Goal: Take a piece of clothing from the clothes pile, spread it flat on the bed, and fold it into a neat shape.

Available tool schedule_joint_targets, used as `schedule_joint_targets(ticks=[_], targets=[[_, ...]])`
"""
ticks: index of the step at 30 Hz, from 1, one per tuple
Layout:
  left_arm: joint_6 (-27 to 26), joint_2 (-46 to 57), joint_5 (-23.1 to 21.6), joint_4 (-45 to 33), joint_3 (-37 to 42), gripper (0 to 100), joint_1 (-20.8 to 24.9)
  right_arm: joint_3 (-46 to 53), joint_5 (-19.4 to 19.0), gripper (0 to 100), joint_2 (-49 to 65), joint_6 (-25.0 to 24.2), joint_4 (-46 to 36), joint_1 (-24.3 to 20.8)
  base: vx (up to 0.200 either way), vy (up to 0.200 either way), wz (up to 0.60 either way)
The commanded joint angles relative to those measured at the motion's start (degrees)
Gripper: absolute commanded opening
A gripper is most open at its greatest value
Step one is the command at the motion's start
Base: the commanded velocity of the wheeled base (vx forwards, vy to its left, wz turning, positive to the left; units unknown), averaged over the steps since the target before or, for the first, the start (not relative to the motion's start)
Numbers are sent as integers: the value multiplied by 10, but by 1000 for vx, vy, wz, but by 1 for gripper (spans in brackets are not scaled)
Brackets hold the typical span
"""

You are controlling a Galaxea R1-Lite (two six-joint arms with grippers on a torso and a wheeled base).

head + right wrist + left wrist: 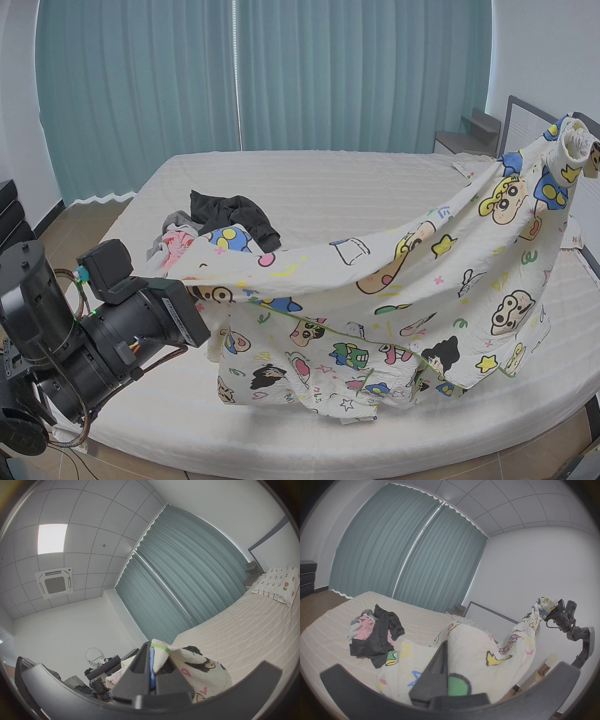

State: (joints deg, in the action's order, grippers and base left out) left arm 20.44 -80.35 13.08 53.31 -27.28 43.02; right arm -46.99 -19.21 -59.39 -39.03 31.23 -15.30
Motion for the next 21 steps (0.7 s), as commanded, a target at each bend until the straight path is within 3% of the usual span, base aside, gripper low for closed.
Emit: schedule_joint_targets(ticks=[1,21], targets=[[0,-5,0,0,-1,0,4,1,1,0,-1,0,1,2,0,-200,0],[0,-12,0,0,-3,0,9,0,0,0,1,0,1,2,0,-200,0]])
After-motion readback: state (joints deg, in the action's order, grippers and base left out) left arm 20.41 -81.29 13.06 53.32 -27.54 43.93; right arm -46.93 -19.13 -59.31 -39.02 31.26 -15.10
